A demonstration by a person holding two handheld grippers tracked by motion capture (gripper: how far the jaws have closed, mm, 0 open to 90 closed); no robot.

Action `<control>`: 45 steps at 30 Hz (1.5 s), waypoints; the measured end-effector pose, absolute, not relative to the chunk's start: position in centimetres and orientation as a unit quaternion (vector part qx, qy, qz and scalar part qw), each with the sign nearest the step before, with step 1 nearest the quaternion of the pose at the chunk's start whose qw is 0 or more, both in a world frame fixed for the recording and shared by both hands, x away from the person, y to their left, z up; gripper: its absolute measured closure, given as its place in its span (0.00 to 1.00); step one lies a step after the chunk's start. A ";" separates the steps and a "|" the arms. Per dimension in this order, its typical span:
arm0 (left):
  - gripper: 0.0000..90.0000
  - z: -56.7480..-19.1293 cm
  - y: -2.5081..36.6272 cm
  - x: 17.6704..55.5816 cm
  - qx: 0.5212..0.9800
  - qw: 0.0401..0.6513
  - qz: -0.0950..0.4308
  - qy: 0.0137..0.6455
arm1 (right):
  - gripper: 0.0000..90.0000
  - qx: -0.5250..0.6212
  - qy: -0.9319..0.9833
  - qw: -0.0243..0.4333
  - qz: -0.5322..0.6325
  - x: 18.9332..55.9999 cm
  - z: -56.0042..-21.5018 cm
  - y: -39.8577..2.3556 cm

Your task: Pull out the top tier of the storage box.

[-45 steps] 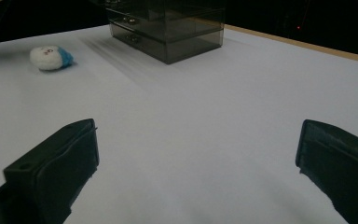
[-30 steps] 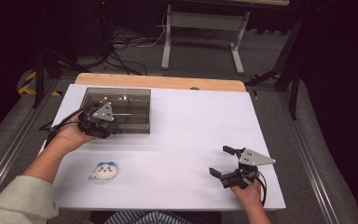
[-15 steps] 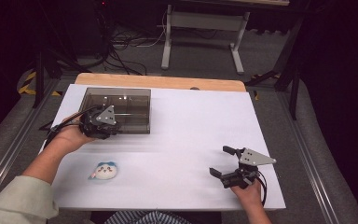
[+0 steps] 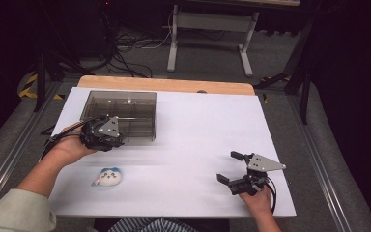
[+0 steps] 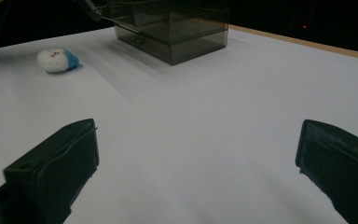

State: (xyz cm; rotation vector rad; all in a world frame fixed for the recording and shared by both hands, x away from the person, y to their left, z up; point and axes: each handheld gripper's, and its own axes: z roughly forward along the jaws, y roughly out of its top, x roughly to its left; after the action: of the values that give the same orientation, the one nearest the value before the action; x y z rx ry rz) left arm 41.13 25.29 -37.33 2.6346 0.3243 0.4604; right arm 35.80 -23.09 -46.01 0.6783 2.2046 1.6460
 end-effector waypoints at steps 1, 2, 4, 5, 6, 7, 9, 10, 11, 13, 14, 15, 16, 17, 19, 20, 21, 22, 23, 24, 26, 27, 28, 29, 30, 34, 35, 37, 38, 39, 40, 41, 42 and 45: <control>0.77 -37.3 25.3 41.0 0.954 0.223 0.166 0.117 | 0.00 0.236 0.769 0.153 0.574 35.8 -46.0 -23.1; 0.77 -37.4 25.4 41.0 0.954 0.222 0.164 0.116 | 0.00 0.236 0.769 0.153 0.574 35.8 -46.0 -23.1; 0.77 -37.4 25.4 40.8 0.955 0.220 0.165 0.115 | 0.00 0.236 0.769 0.153 0.574 35.8 -46.0 -23.1; 0.77 -37.4 25.4 40.8 0.955 0.220 0.164 0.113 | 0.00 0.236 0.769 0.153 0.573 35.8 -46.0 -23.1; 0.77 -37.4 25.4 40.7 0.956 0.219 0.163 0.111 | 0.00 0.237 0.770 0.154 0.572 35.8 -46.0 -23.1; 0.77 -37.4 25.4 40.7 0.956 0.218 0.163 0.112 | 0.00 0.237 0.771 0.153 0.571 35.8 -46.0 -23.1; 0.77 -37.4 25.4 40.6 0.956 0.219 0.162 0.111 | 0.00 0.236 0.771 0.153 0.572 35.8 -46.0 -23.1; 0.77 -37.4 25.4 40.6 0.956 0.219 0.161 0.110 | 0.00 0.236 0.771 0.153 0.571 35.8 -46.0 -23.1; 0.77 -37.4 25.4 40.5 0.956 0.219 0.161 0.111 | 0.00 0.237 0.771 0.152 0.572 35.8 -46.0 -23.1; 0.77 -37.5 25.4 40.4 0.956 0.217 0.161 0.112 | 0.00 0.236 0.771 0.152 0.572 35.8 -46.0 -23.1; 0.77 -37.5 25.5 40.4 0.956 0.217 0.161 0.111 | 0.00 0.236 0.771 0.152 0.572 35.8 -46.0 -23.1; 0.77 -37.5 25.5 40.4 0.956 0.217 0.160 0.111 | 0.00 0.236 0.771 0.153 0.571 35.8 -46.0 -23.1; 0.77 -37.6 25.5 40.3 0.957 0.217 0.159 0.110 | 0.00 0.236 0.771 0.152 0.571 35.8 -46.0 -23.0; 0.77 -37.6 25.5 40.3 0.958 0.215 0.157 0.109 | 0.00 0.236 0.771 0.152 0.572 35.8 -46.0 -23.0; 0.77 -37.7 25.6 40.2 0.957 0.216 0.157 0.111 | 0.00 0.236 0.771 0.153 0.571 35.8 -46.0 -23.1; 0.77 -37.7 25.6 40.2 0.957 0.217 0.155 0.112 | 0.00 0.236 0.771 0.153 0.571 35.8 -46.0 -23.1; 0.77 -37.7 25.7 40.2 0.957 0.218 0.154 0.113 | 0.00 0.236 0.771 0.153 0.571 35.8 -46.0 -23.0; 0.77 -37.7 25.7 40.2 0.957 0.219 0.154 0.113 | 0.00 0.236 0.771 0.152 0.571 35.8 -46.0 -23.0; 0.77 -37.7 25.7 40.2 0.957 0.220 0.154 0.113 | 0.00 0.236 0.771 0.152 0.571 35.8 -46.0 -23.0; 0.77 -37.7 25.7 40.1 0.956 0.221 0.154 0.114 | 0.00 0.236 0.771 0.152 0.571 35.8 -46.0 -23.0; 0.74 -37.7 25.8 40.0 0.955 0.230 0.151 0.115 | 0.00 0.236 0.771 0.152 0.571 35.8 -46.0 -23.0; 0.72 -37.6 25.9 39.9 0.954 0.232 0.150 0.118 | 0.00 0.236 0.771 0.152 0.571 35.8 -46.0 -23.0; 0.70 -37.5 26.0 39.8 0.952 0.237 0.152 0.120 | 0.00 0.236 0.771 0.152 0.571 35.8 -46.0 -23.0; 0.67 -37.4 26.1 39.7 0.950 0.241 0.153 0.122 | 0.00 0.236 0.771 0.151 0.571 35.8 -46.0 -23.0; 0.65 -37.2 26.2 39.7 0.949 0.247 0.154 0.123 | 0.00 0.236 0.772 0.151 0.571 35.8 -46.0 -23.0; 0.54 -36.6 26.6 39.1 0.940 0.273 0.154 0.135 | 0.00 0.236 0.772 0.152 0.571 35.8 -46.0 -23.0; 0.51 -36.5 26.6 39.0 0.938 0.279 0.154 0.137 | 0.00 0.236 0.772 0.151 0.571 35.8 -46.0 -23.0; 0.46 -36.3 26.8 38.7 0.932 0.296 0.154 0.145 | 0.00 0.237 0.771 0.152 0.571 35.8 -46.0 -23.0; 0.43 -36.1 26.9 38.4 0.927 0.307 0.154 0.151 | 0.00 0.237 0.771 0.152 0.571 35.8 -46.0 -23.0; 0.39 -36.0 27.0 38.2 0.923 0.318 0.154 0.154 | 0.00 0.237 0.771 0.152 0.571 35.8 -46.0 -23.0; 0.37 -35.9 27.1 38.0 0.918 0.327 0.155 0.159 | 0.00 0.237 0.771 0.152 0.572 35.8 -46.0 -23.1; 0.34 -35.9 27.2 37.9 0.916 0.333 0.156 0.163 | 0.00 0.236 0.770 0.153 0.573 35.8 -46.0 -23.1; 0.33 -35.8 27.3 37.7 0.911 0.341 0.158 0.168 | 0.00 0.236 0.769 0.153 0.574 35.8 -46.0 -23.1; 0.30 -35.9 27.6 37.1 0.900 0.357 0.168 0.185 | 0.00 0.236 0.769 0.153 0.574 35.8 -46.0 -23.1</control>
State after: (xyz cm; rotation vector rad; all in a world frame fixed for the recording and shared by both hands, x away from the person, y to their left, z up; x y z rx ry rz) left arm 37.13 27.64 -35.88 2.3238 0.4783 0.4345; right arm 35.78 -23.08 -46.04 0.6784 2.2062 1.6458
